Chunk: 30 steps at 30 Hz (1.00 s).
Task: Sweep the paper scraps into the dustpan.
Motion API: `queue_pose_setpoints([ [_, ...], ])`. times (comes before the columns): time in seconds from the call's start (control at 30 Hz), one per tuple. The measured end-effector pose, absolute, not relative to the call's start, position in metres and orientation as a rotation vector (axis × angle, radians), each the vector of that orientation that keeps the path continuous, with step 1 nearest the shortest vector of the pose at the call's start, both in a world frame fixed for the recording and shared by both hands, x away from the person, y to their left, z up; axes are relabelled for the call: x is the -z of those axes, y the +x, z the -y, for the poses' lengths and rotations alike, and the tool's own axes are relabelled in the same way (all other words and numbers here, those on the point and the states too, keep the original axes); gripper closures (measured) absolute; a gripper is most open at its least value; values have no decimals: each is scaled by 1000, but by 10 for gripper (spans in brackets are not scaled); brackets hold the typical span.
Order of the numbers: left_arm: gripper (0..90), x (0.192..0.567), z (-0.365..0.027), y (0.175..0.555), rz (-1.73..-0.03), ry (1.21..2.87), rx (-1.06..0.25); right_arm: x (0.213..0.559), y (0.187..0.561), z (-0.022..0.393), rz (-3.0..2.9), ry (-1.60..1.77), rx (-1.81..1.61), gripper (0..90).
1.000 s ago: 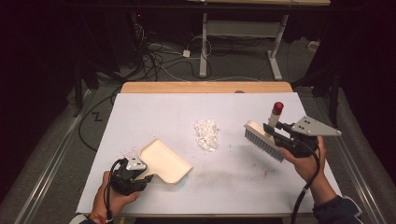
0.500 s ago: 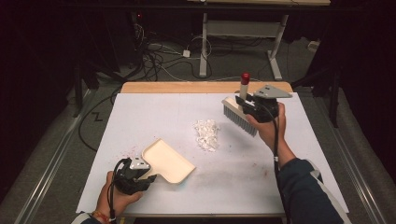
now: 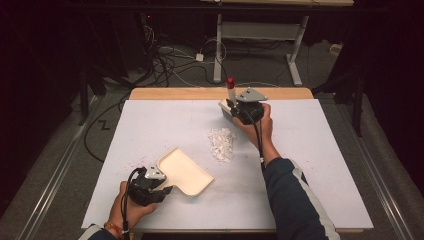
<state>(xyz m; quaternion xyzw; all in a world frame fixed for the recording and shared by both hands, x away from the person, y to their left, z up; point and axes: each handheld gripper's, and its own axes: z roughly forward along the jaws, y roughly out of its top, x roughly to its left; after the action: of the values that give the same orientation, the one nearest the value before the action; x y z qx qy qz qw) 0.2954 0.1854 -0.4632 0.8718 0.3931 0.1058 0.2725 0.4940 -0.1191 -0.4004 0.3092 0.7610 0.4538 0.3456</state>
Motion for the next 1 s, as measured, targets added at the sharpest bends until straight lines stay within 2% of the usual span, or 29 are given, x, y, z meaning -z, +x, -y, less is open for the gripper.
queue_pose_setpoints([
  [0.33, 633, 460, -177, 308, -1040, 2391, -280, 409, 476, 114, -2053, 770, -1285, 708],
  [1.0, 631, 464, -151, 332, -1024, 2436, -269, 416, 415, 101, -2146, 640, -1379, 694],
])
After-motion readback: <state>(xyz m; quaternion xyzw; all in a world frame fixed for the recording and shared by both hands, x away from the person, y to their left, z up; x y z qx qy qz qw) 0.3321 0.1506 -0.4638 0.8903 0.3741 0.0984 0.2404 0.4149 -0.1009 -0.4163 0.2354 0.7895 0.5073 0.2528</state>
